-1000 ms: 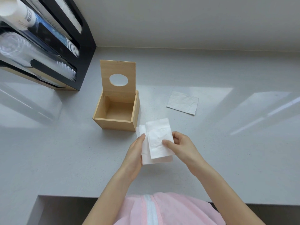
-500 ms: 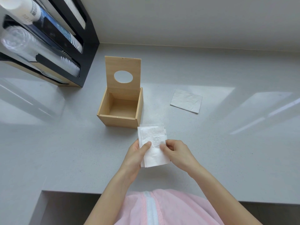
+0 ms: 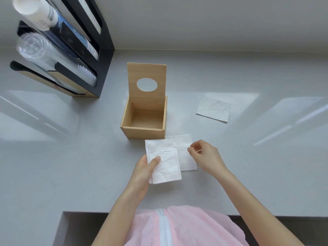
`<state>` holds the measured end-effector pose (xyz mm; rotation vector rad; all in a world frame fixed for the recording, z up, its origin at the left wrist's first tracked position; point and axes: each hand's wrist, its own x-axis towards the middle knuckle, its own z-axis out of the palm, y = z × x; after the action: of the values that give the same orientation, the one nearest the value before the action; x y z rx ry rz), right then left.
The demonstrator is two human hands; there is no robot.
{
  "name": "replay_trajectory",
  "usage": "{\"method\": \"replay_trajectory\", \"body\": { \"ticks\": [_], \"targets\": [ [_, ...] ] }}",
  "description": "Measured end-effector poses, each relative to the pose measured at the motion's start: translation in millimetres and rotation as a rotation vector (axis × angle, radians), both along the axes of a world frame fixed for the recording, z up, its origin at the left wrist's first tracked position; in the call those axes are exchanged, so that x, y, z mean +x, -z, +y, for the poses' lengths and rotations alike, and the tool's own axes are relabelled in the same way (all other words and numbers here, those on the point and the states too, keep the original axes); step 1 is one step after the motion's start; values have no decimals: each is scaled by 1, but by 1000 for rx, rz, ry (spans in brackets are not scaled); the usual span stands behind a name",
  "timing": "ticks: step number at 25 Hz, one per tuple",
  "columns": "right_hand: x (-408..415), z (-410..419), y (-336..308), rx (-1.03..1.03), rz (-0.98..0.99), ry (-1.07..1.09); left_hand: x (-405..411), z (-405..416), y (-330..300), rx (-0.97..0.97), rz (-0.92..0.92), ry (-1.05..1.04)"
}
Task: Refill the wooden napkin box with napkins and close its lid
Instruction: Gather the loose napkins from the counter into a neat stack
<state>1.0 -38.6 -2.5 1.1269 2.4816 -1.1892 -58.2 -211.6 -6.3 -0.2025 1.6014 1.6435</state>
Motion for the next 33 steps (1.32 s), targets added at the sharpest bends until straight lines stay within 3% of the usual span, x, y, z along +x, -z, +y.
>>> {"method": "replay_trajectory", "body": {
  "ticks": [5,10,21,23,25,29,31,33],
  "targets": [
    [-17,-20,13,231,-148,-41,-11,-23,2,-29,12,25],
    [-26,-18,15,147,-214,16,-19,-38,3,-38,16,13],
    [-11,-23,21,93,73,124,-20,-38,4,-16,32,44],
    [-6,-20,14,-80,152,202,-20,-38,4,-16,29,53],
    [-1,-20,1,-441,273,286,-20,-38,3,-17,24,50],
    [3,-27,-31,-1012,461,175,-19,-35,-3,-13,10,45],
    [2,-34,-41,-1192,504,92,-18,-33,-6,-8,3,53],
    [-2,-44,-43,-1231,488,42,-16,-33,-7,0,9,68]
  ]
}}
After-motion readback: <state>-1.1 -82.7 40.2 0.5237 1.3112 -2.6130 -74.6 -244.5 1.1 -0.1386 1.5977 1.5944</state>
